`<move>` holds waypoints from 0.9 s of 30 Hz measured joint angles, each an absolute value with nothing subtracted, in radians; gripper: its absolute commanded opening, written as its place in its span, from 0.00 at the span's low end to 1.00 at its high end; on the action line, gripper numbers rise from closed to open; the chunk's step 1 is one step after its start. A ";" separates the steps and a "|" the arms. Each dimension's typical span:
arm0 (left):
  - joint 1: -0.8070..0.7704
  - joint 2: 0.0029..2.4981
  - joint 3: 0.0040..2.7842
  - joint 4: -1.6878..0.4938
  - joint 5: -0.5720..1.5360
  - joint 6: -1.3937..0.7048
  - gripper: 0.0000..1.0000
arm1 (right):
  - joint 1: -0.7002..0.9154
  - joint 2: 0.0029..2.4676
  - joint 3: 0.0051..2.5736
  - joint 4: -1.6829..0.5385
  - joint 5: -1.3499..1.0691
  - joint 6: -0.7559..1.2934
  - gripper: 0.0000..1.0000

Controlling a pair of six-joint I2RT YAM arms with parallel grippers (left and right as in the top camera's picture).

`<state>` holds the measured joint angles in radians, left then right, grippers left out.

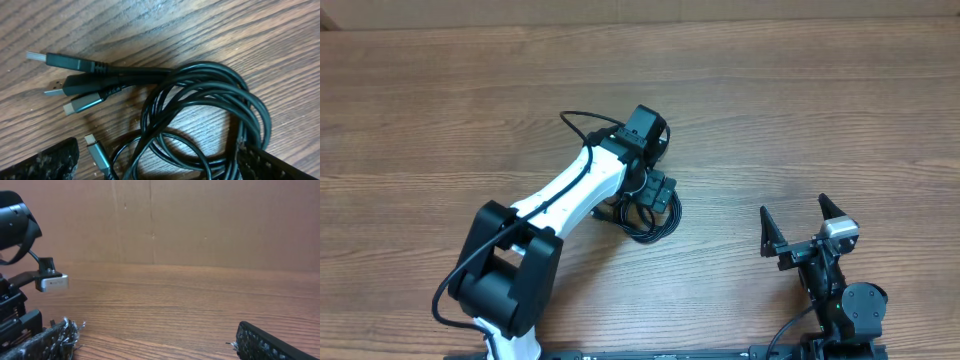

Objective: Untangle cables
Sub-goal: 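Reach the left gripper down onto the black cable bundle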

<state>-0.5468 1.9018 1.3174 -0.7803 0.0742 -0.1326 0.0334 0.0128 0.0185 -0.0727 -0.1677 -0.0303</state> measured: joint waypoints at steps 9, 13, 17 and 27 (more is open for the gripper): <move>-0.549 1.967 1.317 -0.767 -0.010 -0.167 1.00 | 0.034 0.013 0.019 -0.073 -0.168 -0.030 1.00; -0.560 2.006 1.320 -0.747 -0.031 -0.167 0.99 | 0.034 0.013 0.019 -0.073 -0.168 -0.030 1.00; -0.575 2.010 1.321 -0.711 -0.035 -0.166 0.97 | 0.034 0.013 0.019 -0.073 -0.168 -0.030 1.00; -0.577 2.011 1.321 -0.691 -0.035 -0.151 0.44 | 0.033 0.013 0.019 -0.073 -0.168 -0.030 1.00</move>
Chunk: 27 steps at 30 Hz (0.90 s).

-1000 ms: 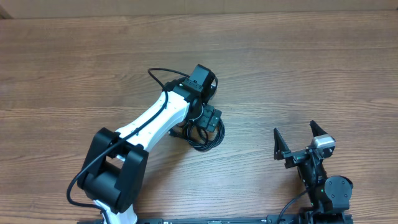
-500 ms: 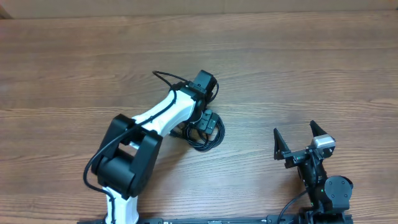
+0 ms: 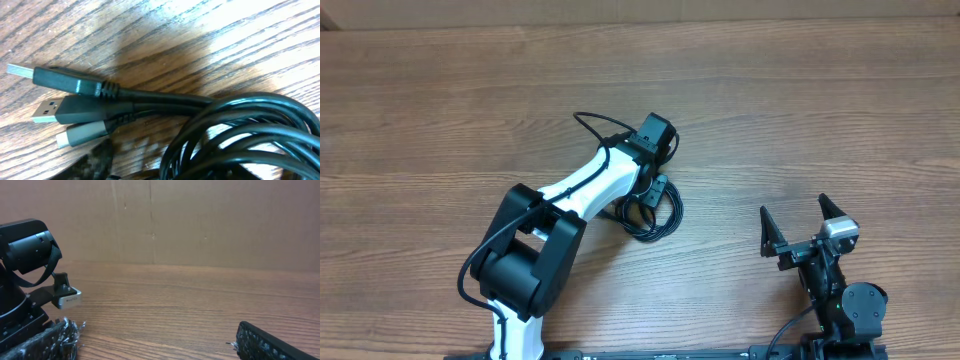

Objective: Untangle cables
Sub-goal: 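Reach the left gripper down onto the black cable bundle, then close the left gripper on the cable loops and lift them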

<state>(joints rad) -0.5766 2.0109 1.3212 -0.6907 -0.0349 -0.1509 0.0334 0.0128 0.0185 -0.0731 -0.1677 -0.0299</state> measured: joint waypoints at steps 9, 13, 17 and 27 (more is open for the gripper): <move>-0.576 2.011 1.323 -0.691 -0.034 -0.136 0.04 | 0.034 0.013 0.019 -0.073 -0.168 -0.030 1.00; -0.576 2.011 1.324 -0.692 -0.015 -0.136 0.04 | 0.034 0.013 0.019 -0.073 -0.168 -0.030 1.00; -0.577 2.011 1.325 -0.706 0.008 -0.148 0.04 | 0.033 0.013 0.019 -0.073 -0.167 -0.030 1.00; -0.576 1.980 1.340 -0.748 0.027 -0.163 0.04 | 0.033 0.013 0.019 -0.073 -0.168 -0.030 1.00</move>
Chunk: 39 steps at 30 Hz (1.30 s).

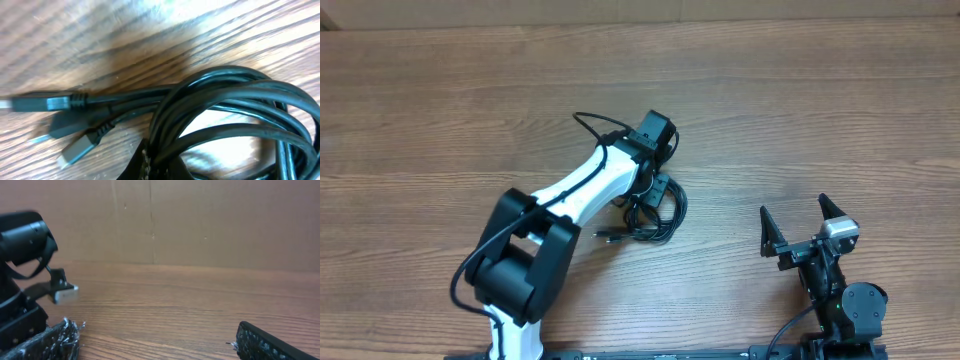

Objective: Untangle cables
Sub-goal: 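Close the left gripper on the cable loops and lift them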

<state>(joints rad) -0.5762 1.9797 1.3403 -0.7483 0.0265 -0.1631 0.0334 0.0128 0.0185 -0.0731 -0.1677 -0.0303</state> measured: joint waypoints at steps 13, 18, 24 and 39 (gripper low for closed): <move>-0.577 1.737 1.391 -0.740 0.027 -0.125 0.04 | 0.033 0.013 0.019 -0.073 -0.167 -0.030 1.00; -0.576 1.667 1.391 -0.732 0.027 -0.038 0.04 | 0.034 0.013 0.019 -0.073 -0.168 -0.030 1.00; -0.576 1.642 1.391 -0.719 0.027 0.062 0.04 | 0.033 0.013 0.019 -0.073 -0.168 -0.026 1.00; -0.577 1.640 1.391 -0.570 0.027 -0.010 0.04 | 0.033 0.033 0.337 -0.496 -0.304 0.249 1.00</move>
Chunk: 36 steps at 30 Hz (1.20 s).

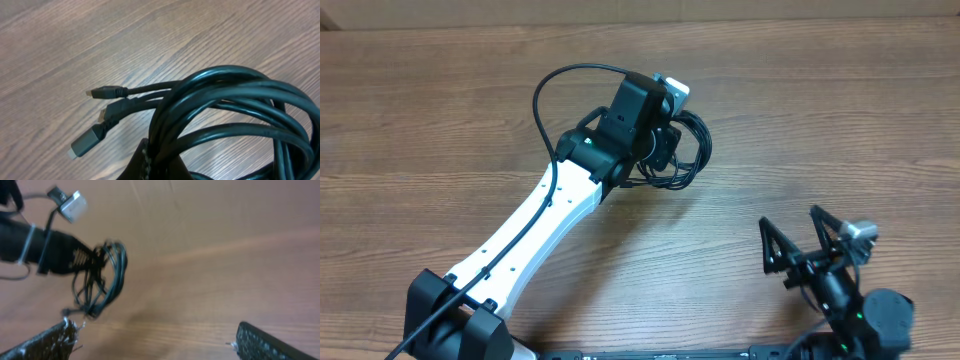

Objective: Untangle cables
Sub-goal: 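Close the left gripper on the cable loops and lift them, then move the right gripper toward the cables hanging from the left gripper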

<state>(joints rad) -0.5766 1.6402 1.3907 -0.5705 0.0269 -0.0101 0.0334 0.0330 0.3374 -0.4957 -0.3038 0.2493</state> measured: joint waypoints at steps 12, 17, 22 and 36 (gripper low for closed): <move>-0.649 1.640 1.391 -0.501 0.021 -0.217 0.04 | 0.033 0.496 0.838 -0.826 -0.555 0.189 1.00; -0.729 1.640 1.392 -0.471 -0.027 -0.233 0.04 | 0.034 0.646 0.854 -0.690 -0.854 0.170 1.00; -0.785 1.640 1.393 -0.410 -0.046 -0.246 0.04 | 0.033 0.732 0.854 -0.675 -0.983 0.172 1.00; -0.788 1.640 1.420 -0.400 0.053 -0.259 0.04 | 0.034 0.966 0.854 -0.707 -0.784 0.181 0.97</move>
<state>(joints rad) -0.7879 1.6398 1.4200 -0.4004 0.0528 -0.2588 0.0338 0.9665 0.8543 -0.7074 -0.7841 0.1806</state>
